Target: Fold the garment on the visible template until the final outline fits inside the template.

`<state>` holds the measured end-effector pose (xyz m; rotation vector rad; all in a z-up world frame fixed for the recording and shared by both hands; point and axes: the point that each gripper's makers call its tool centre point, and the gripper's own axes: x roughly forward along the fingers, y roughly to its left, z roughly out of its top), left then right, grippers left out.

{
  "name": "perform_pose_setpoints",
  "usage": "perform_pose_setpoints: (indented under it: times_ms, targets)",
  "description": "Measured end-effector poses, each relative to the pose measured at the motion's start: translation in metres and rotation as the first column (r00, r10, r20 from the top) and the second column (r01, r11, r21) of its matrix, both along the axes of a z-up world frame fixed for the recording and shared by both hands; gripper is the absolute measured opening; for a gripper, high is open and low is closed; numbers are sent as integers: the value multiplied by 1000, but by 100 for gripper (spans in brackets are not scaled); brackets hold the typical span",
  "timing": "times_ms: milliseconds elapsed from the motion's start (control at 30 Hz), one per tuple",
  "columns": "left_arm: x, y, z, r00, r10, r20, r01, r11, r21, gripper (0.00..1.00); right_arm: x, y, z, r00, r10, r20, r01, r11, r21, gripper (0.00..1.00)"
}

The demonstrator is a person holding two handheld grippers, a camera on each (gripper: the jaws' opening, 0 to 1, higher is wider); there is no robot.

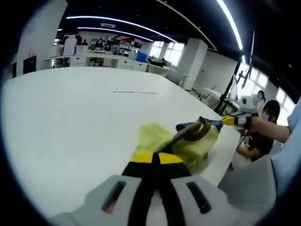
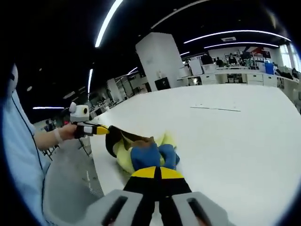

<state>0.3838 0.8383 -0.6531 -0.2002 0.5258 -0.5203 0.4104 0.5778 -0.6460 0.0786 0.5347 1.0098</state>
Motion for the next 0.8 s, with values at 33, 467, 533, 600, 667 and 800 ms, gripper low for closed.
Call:
perform_pose_setpoints:
  times_ms: [33, 467, 533, 600, 667, 800]
  targets:
    - [1, 1, 5, 1000, 6, 11, -6, 1000, -11, 0, 0, 1, 8, 1000, 7, 19, -8, 1000, 9, 0]
    - [18, 8, 75, 989, -32, 148, 25, 999, 47, 0, 2, 4, 81, 987, -4, 160, -11, 996, 93, 0]
    - [21, 6, 86, 985, -52, 167, 39, 996, 81, 0, 2, 4, 91, 984, -9, 177, -10, 994, 106, 0]
    - [23, 5, 97, 981, -63, 183, 47, 995, 91, 0, 2, 5, 104, 981, -19, 195, -8, 991, 137, 0]
    - [26, 4, 112, 976, -58, 212, 47, 997, 57, 0, 3, 4, 116, 976, -26, 215, -8, 988, 157, 0]
    - [26, 3, 138, 967, -54, 250, 43, 998, 51, 0, 0, 7, 143, 963, -29, 268, -20, 984, 177, 0]
